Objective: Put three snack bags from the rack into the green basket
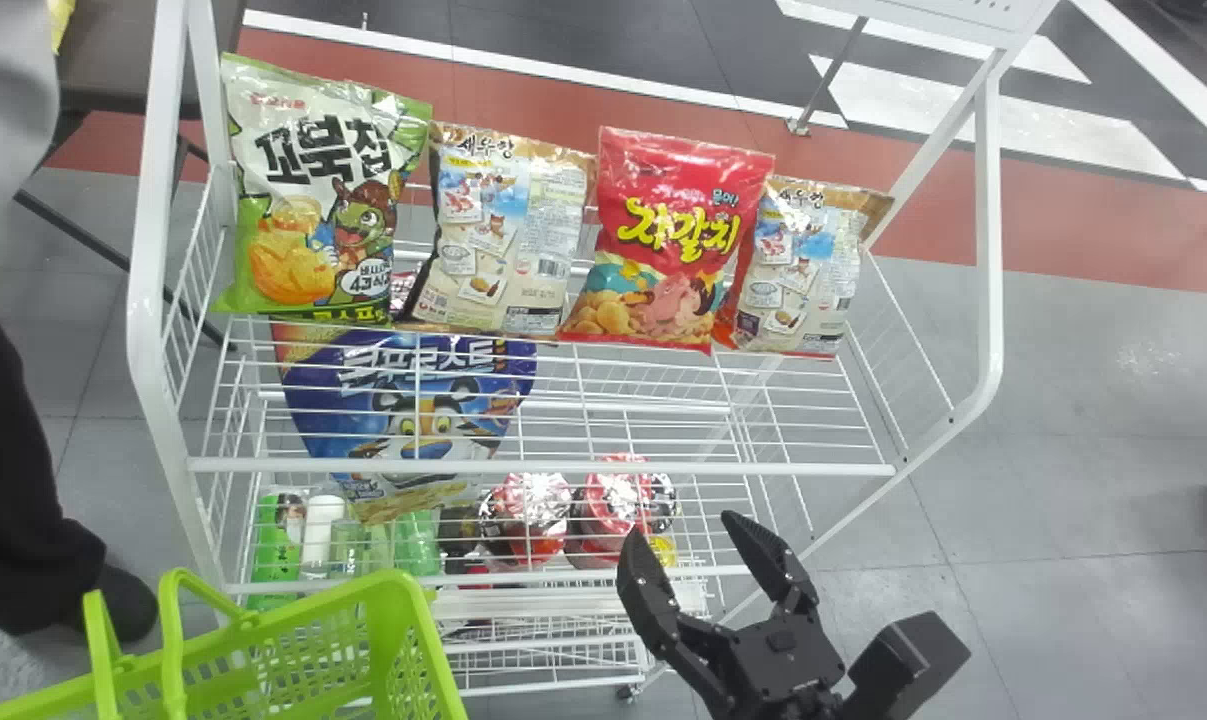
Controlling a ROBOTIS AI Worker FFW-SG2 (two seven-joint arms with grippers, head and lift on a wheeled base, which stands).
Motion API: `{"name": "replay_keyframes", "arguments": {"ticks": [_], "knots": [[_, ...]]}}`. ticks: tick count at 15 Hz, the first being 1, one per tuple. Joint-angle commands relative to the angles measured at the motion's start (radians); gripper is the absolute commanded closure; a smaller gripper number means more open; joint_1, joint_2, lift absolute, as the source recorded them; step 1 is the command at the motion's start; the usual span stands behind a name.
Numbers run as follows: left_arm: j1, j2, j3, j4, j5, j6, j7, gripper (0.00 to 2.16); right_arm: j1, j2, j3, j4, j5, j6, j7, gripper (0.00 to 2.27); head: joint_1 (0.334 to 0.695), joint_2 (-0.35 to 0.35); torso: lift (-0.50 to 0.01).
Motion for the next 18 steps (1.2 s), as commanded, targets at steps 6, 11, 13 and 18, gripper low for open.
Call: {"name": "replay_keyframes", "arguments": {"ticks": [6, 11, 13, 18], "knots": [[-0.007, 0.0, 0.002, 0.001, 0.003, 0.006, 0.006, 2.15, -0.004, 0.002, 0.007, -0.002, 0.005, 0.003, 0.0, 0.09, 0.695, -0.35, 0.0], [-0.004, 0.0, 0.004, 0.001, 0.003, 0.006, 0.002, 2.15, -0.021, 0.002, 0.025, 0.0, 0.011, 0.006, 0.0, 0.09, 0.695, -0.35, 0.0], [-0.004, 0.0, 0.004, 0.001, 0.003, 0.006, -0.001, 2.15, -0.072, 0.002, 0.065, 0.003, 0.032, 0.018, -0.008, 0.09, 0.695, -0.35, 0.0], [0.019, 0.0, 0.019, 0.001, 0.005, 0.0, -0.015, 2.15, -0.268, 0.002, 0.198, 0.073, 0.048, 0.141, -0.031, 0.08, 0.695, -0.203, 0.0]]}}
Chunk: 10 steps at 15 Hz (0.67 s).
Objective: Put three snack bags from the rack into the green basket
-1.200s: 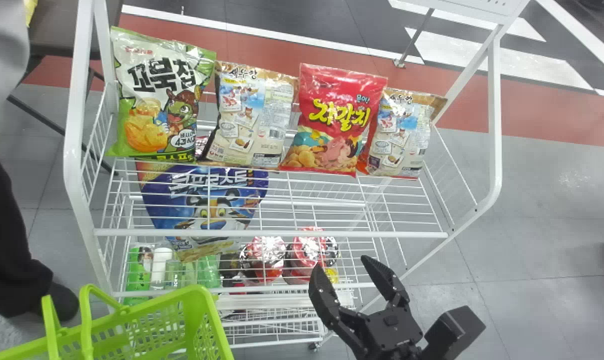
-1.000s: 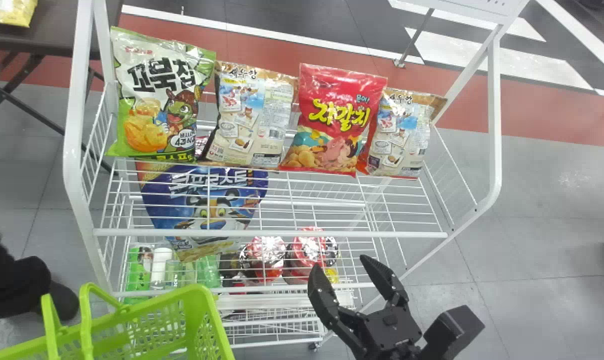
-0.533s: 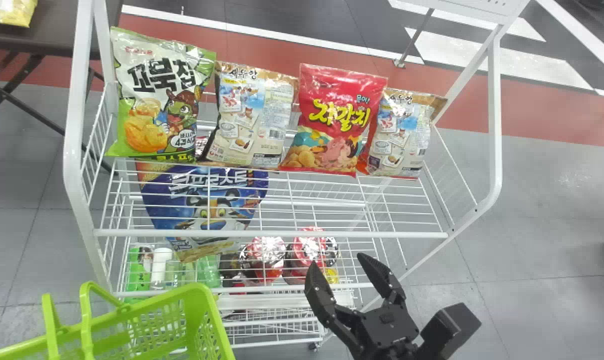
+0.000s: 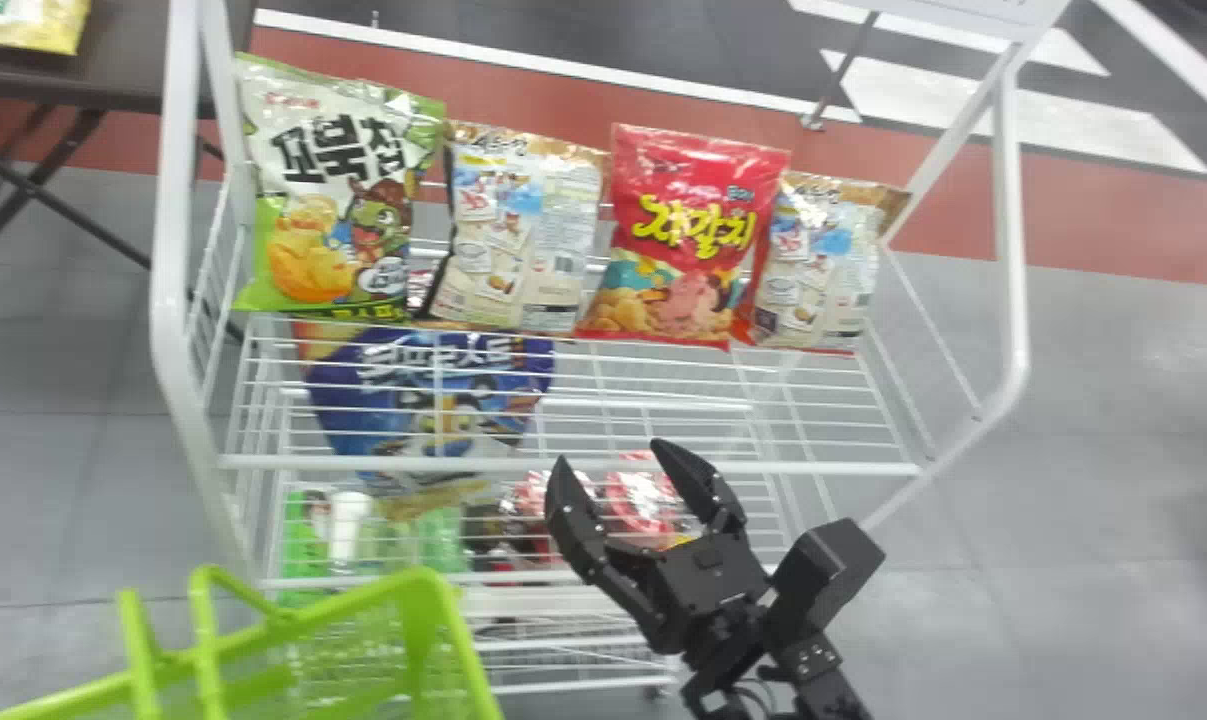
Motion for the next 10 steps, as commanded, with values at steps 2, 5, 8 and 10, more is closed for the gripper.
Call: {"name": "replay_keyframes", "arguments": {"ticks": [2, 5, 8, 10], "knots": [[0.019, 0.0, 0.021, -0.001, 0.002, -0.003, -0.014, 2.15, -0.147, 0.002, 0.09, 0.077, 0.003, 0.047, -0.053, 0.08, 0.695, -0.135, 0.0], [0.034, 0.0, 0.034, -0.003, 0.003, -0.003, -0.018, 2.15, -0.311, 0.002, 0.165, 0.206, 0.008, 0.065, -0.11, 0.08, 0.695, -0.023, 0.0], [0.039, 0.0, 0.044, -0.003, 0.003, -0.003, -0.026, 2.15, -0.467, 0.002, 0.245, 0.359, 0.008, 0.047, -0.165, 0.08, 0.695, 0.045, 0.0], [0.042, 0.0, 0.048, -0.003, 0.003, -0.006, -0.032, 2.15, -0.556, 0.002, 0.285, 0.453, 0.006, 0.028, -0.188, 0.08, 0.695, 0.085, 0.0]]}}
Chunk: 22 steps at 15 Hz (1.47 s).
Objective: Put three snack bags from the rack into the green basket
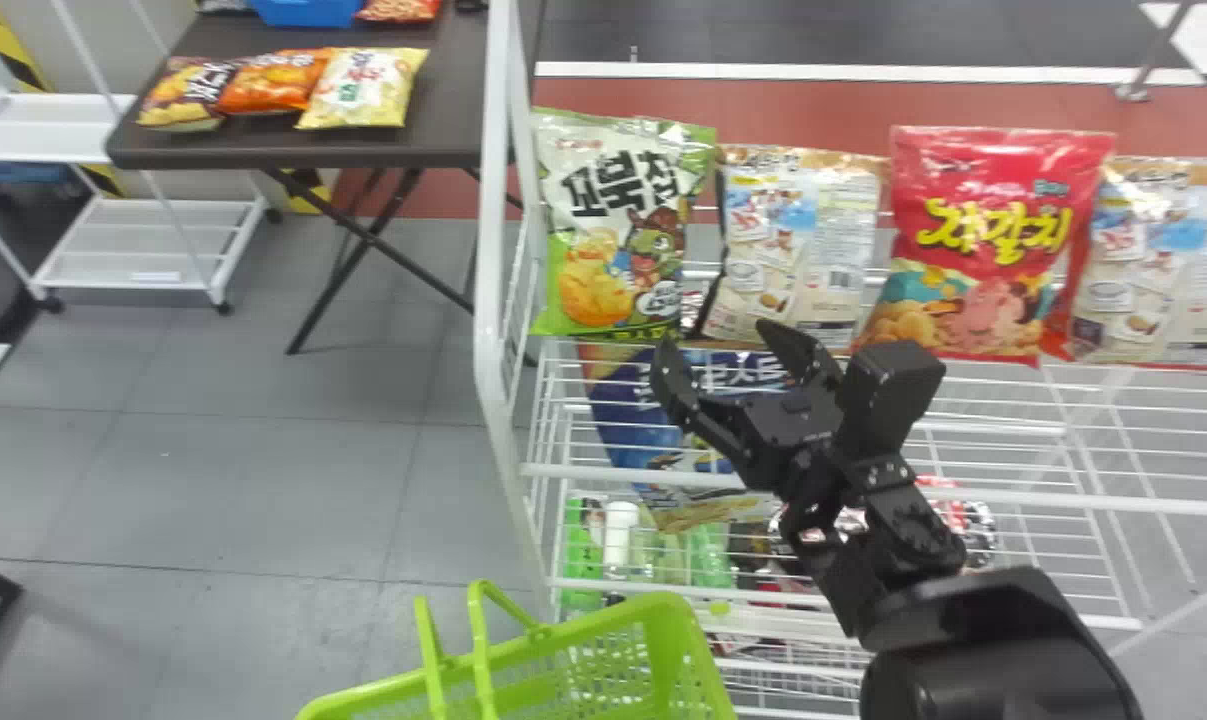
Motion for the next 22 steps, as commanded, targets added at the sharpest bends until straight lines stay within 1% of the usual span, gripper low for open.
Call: {"name": "replay_keyframes", "arguments": {"ticks": [1, 2, 4, 7, 8, 9, 10, 11, 12, 13, 15, 18, 19, 20, 21, 22], "knots": [[0.004, 0.0, 0.006, 0.001, 0.0, -0.002, -0.004, 2.15, -0.098, 0.002, 0.044, 0.105, -0.005, -0.012, -0.005, 0.08, 0.695, 0.12, 0.0], [0.005, 0.0, 0.009, 0.002, 0.0, -0.002, -0.008, 2.15, -0.132, 0.002, 0.06, 0.144, -0.008, -0.018, -0.008, 0.08, 0.695, 0.133, 0.0], [0.01, 0.0, 0.021, 0.005, 0.0, -0.005, -0.01, 2.15, -0.185, 0.002, 0.086, 0.21, -0.011, -0.042, -0.049, 0.08, 0.695, 0.154, 0.0], [0.005, 0.003, 0.027, 0.01, 0.0, -0.011, -0.014, 2.15, -0.27, 0.002, 0.093, 0.326, -0.022, -0.088, -0.06, 0.1, 0.695, 0.17, 0.0], [-0.001, 0.005, 0.026, 0.011, 0.0, -0.008, -0.014, 2.15, -0.29, 0.002, 0.093, 0.348, -0.027, -0.088, -0.055, 0.16, 0.695, 0.17, 0.0], [-0.001, 0.008, 0.027, 0.015, 0.002, -0.008, -0.014, 2.15, -0.306, 0.002, 0.096, 0.366, -0.028, -0.088, -0.034, 0.36, 0.695, 0.169, 0.0], [-0.002, 0.009, 0.027, 0.022, 0.008, -0.011, -0.014, 2.15, -0.313, 0.002, 0.099, 0.374, -0.028, -0.088, 0.008, 0.82, 0.695, 0.167, 0.0], [-0.002, 0.009, 0.03, 0.024, 0.008, -0.011, -0.016, 2.15, -0.314, 0.002, 0.103, 0.374, -0.03, -0.091, 0.031, 1.52, 0.695, 0.173, 0.0], [-0.004, 0.009, 0.032, 0.028, 0.009, -0.011, -0.017, 2.15, -0.313, 0.002, 0.116, 0.374, -0.036, -0.091, 0.012, 2.22, 0.695, 0.183, 0.0], [-0.004, 0.009, 0.032, 0.028, 0.011, -0.011, -0.017, 2.15, -0.313, 0.002, 0.119, 0.372, -0.03, -0.091, 0.011, 2.26, 0.695, 0.189, 0.0], [-0.004, 0.009, 0.032, 0.03, 0.012, -0.011, -0.017, 2.15, -0.305, 0.002, 0.126, 0.368, -0.022, -0.138, 0.032, 2.25, 0.695, 0.197, 0.0], [-0.004, 0.009, 0.03, 0.028, 0.012, -0.011, -0.017, 2.15, -0.282, 0.002, 0.144, 0.322, -0.005, -0.134, 0.031, 2.26, 0.695, 0.216, 0.0], [-0.004, 0.009, 0.03, 0.028, 0.012, -0.011, -0.017, 2.15, -0.248, 0.002, 0.152, 0.265, 0.029, -0.101, 0.011, 2.25, 0.695, 0.221, 0.0], [-0.004, 0.009, 0.03, 0.028, 0.012, -0.011, -0.017, 2.15, -0.211, 0.002, 0.158, 0.202, 0.087, -0.049, -0.025, 2.25, 0.695, 0.227, 0.0], [-0.004, 0.009, 0.032, 0.028, 0.014, -0.011, -0.017, 2.15, -0.17, 0.002, 0.153, 0.148, 0.128, -0.018, -0.043, 2.26, 0.695, 0.233, 0.0], [-0.007, 0.009, 0.032, 0.028, 0.012, -0.011, -0.016, 2.15, -0.121, 0.002, 0.139, 0.095, 0.145, 0.007, -0.049, 2.26, 0.695, 0.244, 0.0]]}}
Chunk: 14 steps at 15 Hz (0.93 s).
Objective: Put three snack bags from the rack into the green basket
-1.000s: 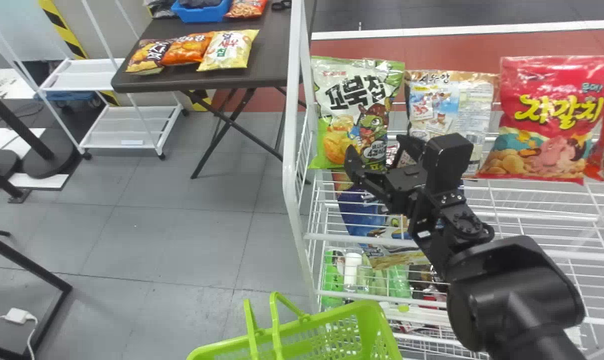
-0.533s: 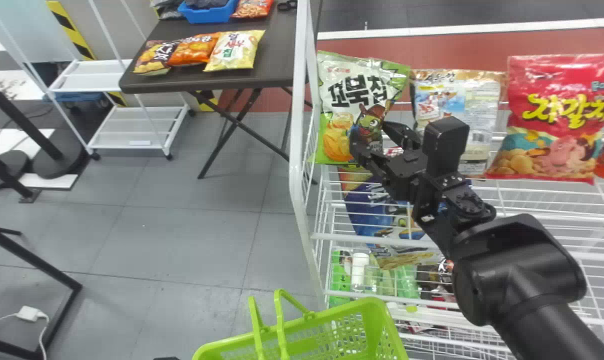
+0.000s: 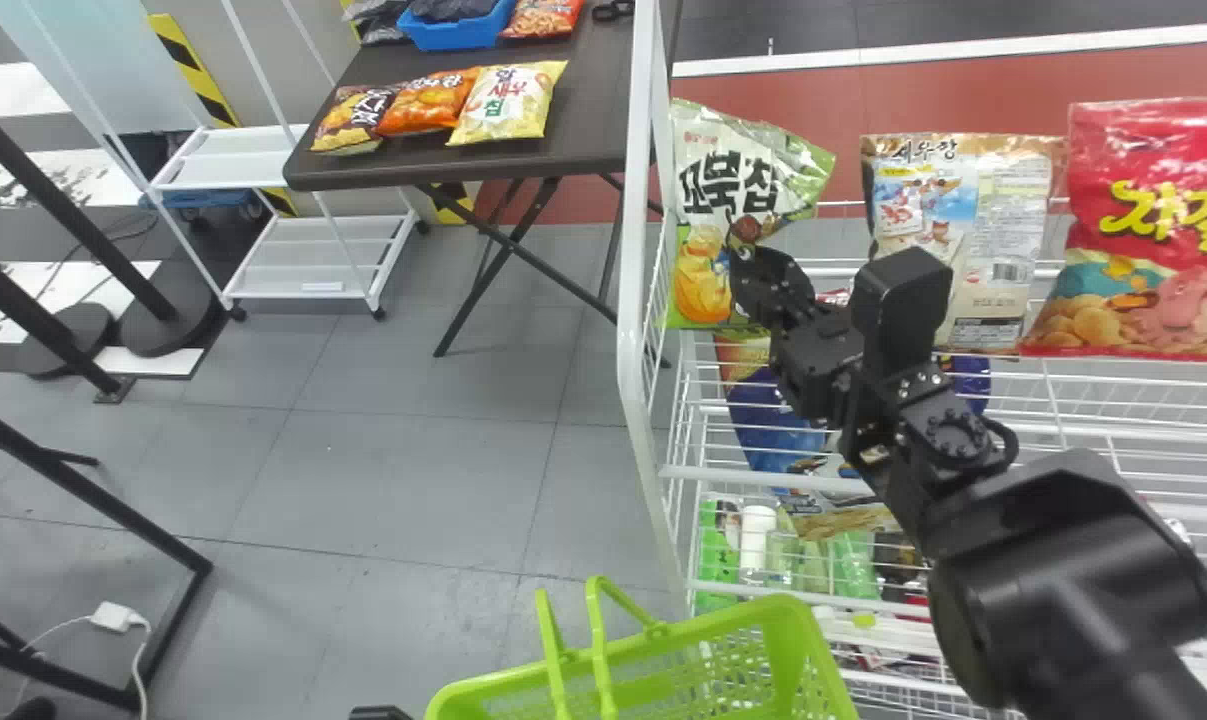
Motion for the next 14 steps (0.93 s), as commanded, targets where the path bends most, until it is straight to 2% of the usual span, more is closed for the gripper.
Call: {"name": "replay_keyframes", "arguments": {"ticks": [1, 4, 7, 9, 12, 14], "knots": [[-0.009, 0.002, 0.001, 0.001, 0.001, 0.003, 0.004, 2.15, 0.109, 0.002, -0.033, -0.146, 0.061, 0.064, -0.008, 2.25, 0.695, 0.249, 0.0], [-0.05, 0.002, 0.021, 0.006, -0.001, 0.031, 0.004, 2.15, 0.288, 0.002, -0.096, -0.387, 0.065, 0.095, 0.003, 2.25, 0.695, 0.226, 0.0], [-0.093, 0.002, 0.038, 0.005, 0.006, 0.034, -0.003, 2.15, 0.486, -0.068, -0.18, -0.636, -0.008, 0.165, 0.015, 2.25, 0.695, 0.179, 0.0], [-0.118, 0.0, 0.036, 0.005, 0.004, 0.043, 0.003, 2.15, 0.621, -0.075, -0.238, -0.789, -0.014, 0.263, 0.029, 2.25, 0.695, 0.136, 0.0], [-0.141, 0.0, 0.03, 0.005, 0.001, 0.068, 0.007, 2.15, 0.788, -0.075, -0.335, -0.929, -0.111, 0.34, 0.124, 2.25, 0.695, 0.059, 0.0], [-0.153, 0.0, 0.027, 0.008, -0.001, 0.068, 0.012, 2.15, 0.866, -0.075, -0.387, -1.013, -0.186, 0.466, 0.182, 2.25, 0.695, 0.035, 0.0]]}}
